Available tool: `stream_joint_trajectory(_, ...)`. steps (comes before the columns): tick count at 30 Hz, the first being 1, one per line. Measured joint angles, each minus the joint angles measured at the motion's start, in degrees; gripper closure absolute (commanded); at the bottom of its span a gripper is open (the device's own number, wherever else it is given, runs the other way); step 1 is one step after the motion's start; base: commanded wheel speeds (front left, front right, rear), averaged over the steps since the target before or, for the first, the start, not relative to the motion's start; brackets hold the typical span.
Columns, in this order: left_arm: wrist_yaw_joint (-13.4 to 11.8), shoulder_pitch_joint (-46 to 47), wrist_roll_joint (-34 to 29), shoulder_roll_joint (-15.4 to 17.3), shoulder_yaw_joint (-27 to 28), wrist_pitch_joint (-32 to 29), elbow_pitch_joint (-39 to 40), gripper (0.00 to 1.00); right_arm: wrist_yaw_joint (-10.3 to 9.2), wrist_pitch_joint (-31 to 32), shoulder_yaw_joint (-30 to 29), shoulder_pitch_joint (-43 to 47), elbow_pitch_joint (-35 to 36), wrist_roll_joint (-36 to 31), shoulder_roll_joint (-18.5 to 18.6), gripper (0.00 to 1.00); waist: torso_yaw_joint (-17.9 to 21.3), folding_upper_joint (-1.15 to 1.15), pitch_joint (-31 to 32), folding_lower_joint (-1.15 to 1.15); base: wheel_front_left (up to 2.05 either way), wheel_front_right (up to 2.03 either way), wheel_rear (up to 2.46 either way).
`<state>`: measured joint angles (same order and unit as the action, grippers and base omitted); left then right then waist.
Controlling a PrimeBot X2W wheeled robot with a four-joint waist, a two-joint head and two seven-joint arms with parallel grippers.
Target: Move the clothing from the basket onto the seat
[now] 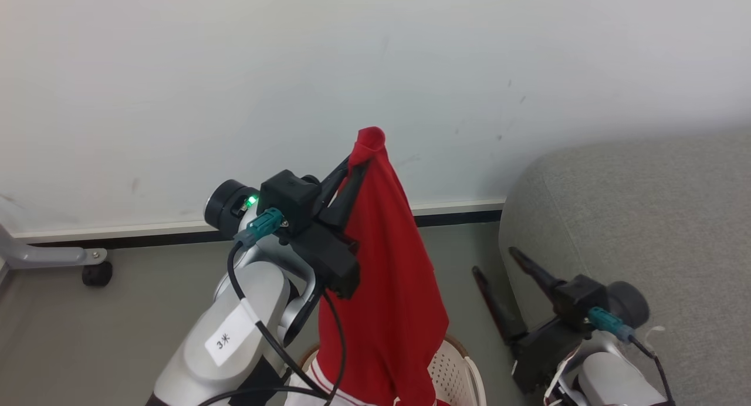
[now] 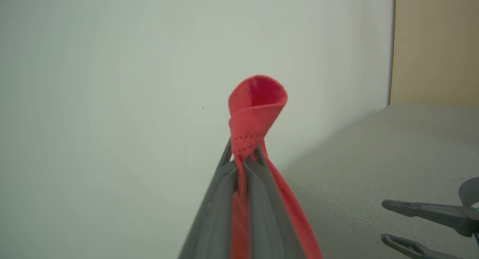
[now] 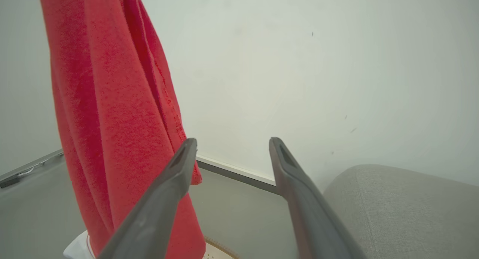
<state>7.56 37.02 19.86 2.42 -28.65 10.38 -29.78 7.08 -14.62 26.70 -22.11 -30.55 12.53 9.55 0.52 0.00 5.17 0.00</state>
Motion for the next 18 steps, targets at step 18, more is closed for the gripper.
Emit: stream_joint_trajectory(18, 0.0, 0.0, 2.7, 0.1, -4.0, -2.7, 6.7, 1.00, 0.05, 0.0, 21.8, -9.1, -3.1, 9.2, 7.3, 0.00, -2.0, 0.00, -0.4, 0.00, 0.00, 0.00, 0.00)
